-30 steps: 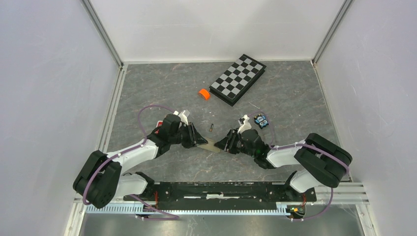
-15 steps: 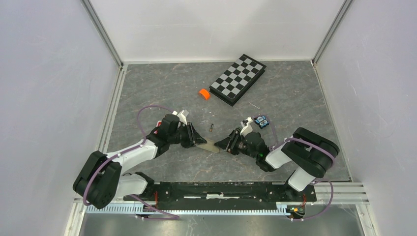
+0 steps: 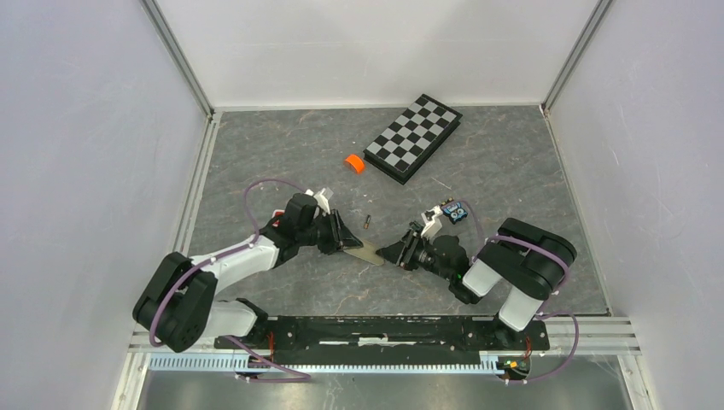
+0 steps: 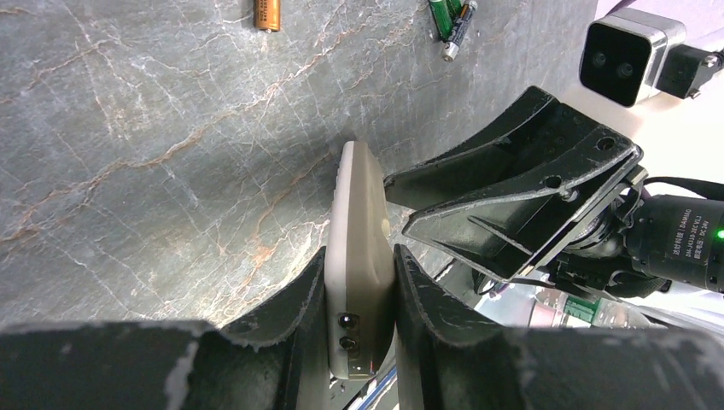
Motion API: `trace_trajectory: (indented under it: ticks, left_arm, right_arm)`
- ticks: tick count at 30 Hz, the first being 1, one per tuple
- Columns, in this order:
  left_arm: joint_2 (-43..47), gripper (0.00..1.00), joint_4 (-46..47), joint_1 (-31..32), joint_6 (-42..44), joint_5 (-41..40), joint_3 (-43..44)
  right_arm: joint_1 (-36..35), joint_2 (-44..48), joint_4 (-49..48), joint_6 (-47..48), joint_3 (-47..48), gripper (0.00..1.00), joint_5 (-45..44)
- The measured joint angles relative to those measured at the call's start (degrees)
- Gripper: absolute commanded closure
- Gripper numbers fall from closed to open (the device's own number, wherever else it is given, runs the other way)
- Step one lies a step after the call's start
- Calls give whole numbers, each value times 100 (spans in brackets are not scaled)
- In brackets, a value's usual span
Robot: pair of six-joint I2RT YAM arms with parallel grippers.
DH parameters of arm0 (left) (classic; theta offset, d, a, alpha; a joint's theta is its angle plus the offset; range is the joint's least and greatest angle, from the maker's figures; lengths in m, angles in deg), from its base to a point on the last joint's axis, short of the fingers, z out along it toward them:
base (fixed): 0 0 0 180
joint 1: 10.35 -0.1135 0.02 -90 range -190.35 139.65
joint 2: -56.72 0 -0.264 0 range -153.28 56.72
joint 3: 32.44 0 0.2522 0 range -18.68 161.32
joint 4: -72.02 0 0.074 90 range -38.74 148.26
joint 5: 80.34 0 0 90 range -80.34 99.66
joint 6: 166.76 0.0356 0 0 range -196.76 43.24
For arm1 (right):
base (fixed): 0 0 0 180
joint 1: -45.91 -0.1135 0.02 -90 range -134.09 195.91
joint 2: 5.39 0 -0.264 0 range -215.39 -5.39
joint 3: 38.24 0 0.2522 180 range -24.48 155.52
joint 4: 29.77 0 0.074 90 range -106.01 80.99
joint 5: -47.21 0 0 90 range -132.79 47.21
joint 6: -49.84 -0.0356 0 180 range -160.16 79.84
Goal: Load the batteries into the remote control
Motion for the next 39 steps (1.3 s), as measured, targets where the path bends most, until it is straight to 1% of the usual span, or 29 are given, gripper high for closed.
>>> trace_trajectory:
  ticks: [3,11,19,23,25,29,32,35,37,39]
  left_arm:
    - [-57,98,-173,55,44,-24,138]
    - [-269,98,-337,190,72,-146,382]
    - [-321,98,-577,229,76,-289,525]
    - [-321,98,-675,238,79,-313,566]
    - [-319,98,-728,273,101,-332,608]
    - [-291,98,-920,367,186,-413,706]
    - [-238,98,-1217,411,275,-551,848]
    - [-216,98,-1543,431,404,-728,1029]
    - [-205,98,-1808,439,516,-898,1187]
    - [-184,98,-1993,446,581,-1029,1290]
  right_arm:
    - [35,-7,-46,214,-20,62,76]
    - [310,-13,-260,435,-188,62,420]
    - [584,603,-361,730,-433,62,542]
    - [726,789,-479,798,-433,59,479]
    - [769,1025,-343,876,-413,58,439]
    - [863,1606,737,1250,-221,54,142]
    - [929,1956,1969,1668,118,52,-212]
    - [997,2048,2940,1971,470,51,-450]
    - [1032,2048,3534,2168,686,49,-538]
    - [1036,2072,3893,2337,774,44,-562]
